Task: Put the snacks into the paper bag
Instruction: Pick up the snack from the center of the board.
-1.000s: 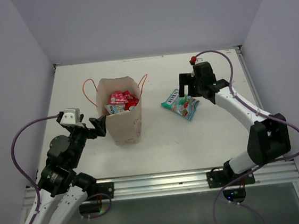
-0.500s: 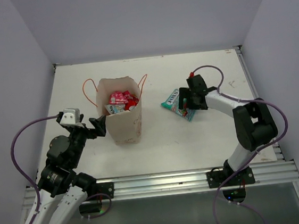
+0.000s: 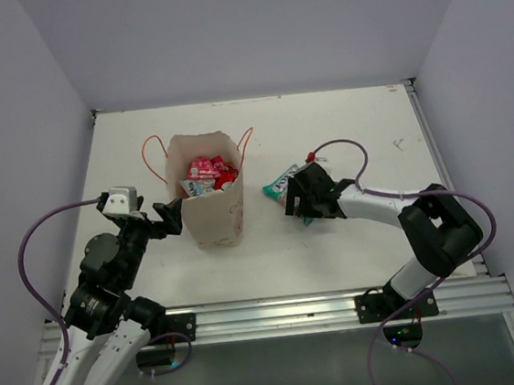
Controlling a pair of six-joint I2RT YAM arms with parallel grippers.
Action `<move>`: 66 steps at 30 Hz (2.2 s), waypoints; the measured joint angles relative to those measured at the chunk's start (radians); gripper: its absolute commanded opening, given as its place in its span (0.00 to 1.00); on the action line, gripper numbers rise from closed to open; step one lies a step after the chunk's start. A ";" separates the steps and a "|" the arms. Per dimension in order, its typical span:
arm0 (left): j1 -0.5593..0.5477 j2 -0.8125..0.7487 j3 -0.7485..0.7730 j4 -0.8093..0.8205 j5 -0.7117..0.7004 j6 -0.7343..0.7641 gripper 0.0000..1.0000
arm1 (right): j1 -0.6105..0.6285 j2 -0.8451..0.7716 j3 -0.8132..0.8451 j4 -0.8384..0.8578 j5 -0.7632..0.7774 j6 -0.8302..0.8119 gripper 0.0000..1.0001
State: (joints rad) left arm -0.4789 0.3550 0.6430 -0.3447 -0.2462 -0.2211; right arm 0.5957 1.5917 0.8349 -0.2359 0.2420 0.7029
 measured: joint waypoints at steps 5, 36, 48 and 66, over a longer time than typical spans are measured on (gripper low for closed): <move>0.000 -0.001 0.000 0.000 0.000 0.000 1.00 | 0.053 -0.030 -0.008 -0.005 -0.086 0.043 0.93; 0.000 -0.008 0.000 0.000 0.000 0.000 1.00 | -0.430 0.130 0.264 -0.038 -0.656 -0.403 0.76; 0.000 -0.010 0.000 0.000 0.000 0.000 1.00 | -0.425 0.305 0.307 -0.006 -0.812 -0.458 0.68; 0.000 -0.008 0.000 0.000 0.004 0.001 1.00 | -0.427 0.180 0.111 0.138 -0.843 -0.365 0.04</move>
State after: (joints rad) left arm -0.4789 0.3470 0.6430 -0.3443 -0.2420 -0.2203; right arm 0.1684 1.7721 0.9455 -0.0975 -0.6014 0.3378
